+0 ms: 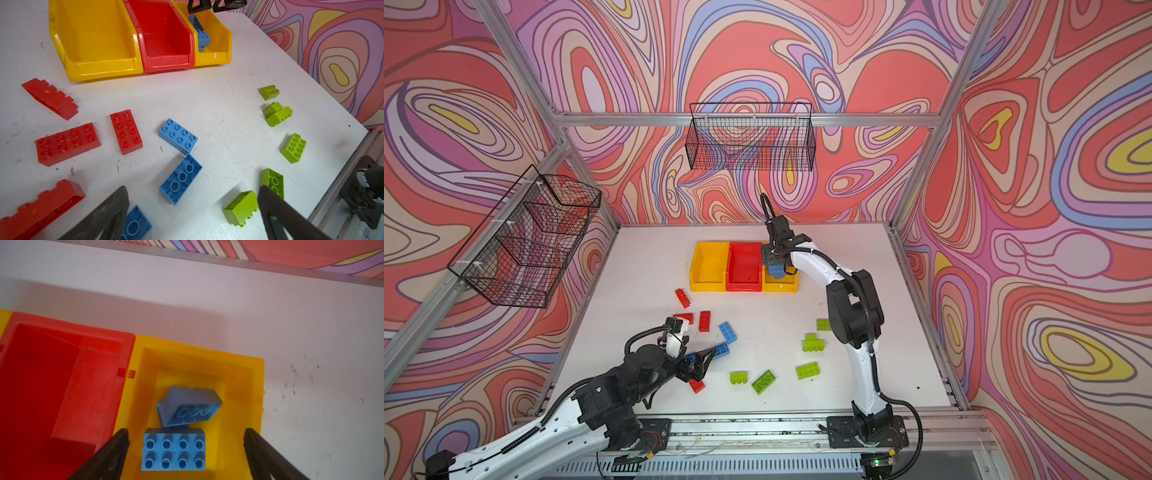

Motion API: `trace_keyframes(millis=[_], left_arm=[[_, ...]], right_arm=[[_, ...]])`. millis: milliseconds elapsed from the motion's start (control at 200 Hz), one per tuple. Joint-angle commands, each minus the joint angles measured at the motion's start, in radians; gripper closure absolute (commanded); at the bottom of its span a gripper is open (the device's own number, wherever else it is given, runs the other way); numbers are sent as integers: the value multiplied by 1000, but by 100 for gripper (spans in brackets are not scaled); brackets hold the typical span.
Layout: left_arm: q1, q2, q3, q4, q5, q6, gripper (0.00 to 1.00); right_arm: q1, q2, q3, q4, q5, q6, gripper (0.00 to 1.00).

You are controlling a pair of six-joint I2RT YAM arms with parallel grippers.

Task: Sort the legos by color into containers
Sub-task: 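Place the blue brick into the yellow bin and release, then reach the right gripper toward a blue brick near the red bricks and grasp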

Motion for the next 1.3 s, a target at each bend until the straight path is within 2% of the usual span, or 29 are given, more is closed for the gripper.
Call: trace_keyframes(millis=[0,140,275,516,741,1042,1297], left_arm=[[-4,9,32,-27,-27,-2,0],[-5,23,37,-28,-33,-6,0],[-4,30,60,-72,-38,-21,0],[-4,-35,25,-84,-43,-74,0],[-4,-107,-1,-153,-59,-114,0],[-5,-264,-44,-259,-89,-181,0],[-5,-382,-84,-326,-105,-227,0]], right_arm=[[-1,-57,-29,-8,-14,1,8],[18,-192,-166,24,-44,20,8],[82,-323,-342,75,-59,37,10],[216,-433,-553,132,-93,114,13],[338,-432,-623,151,-93,162,17],[409,-388,-666,228,-149,229,21],[471,-322,-633,240,-139,259,23]])
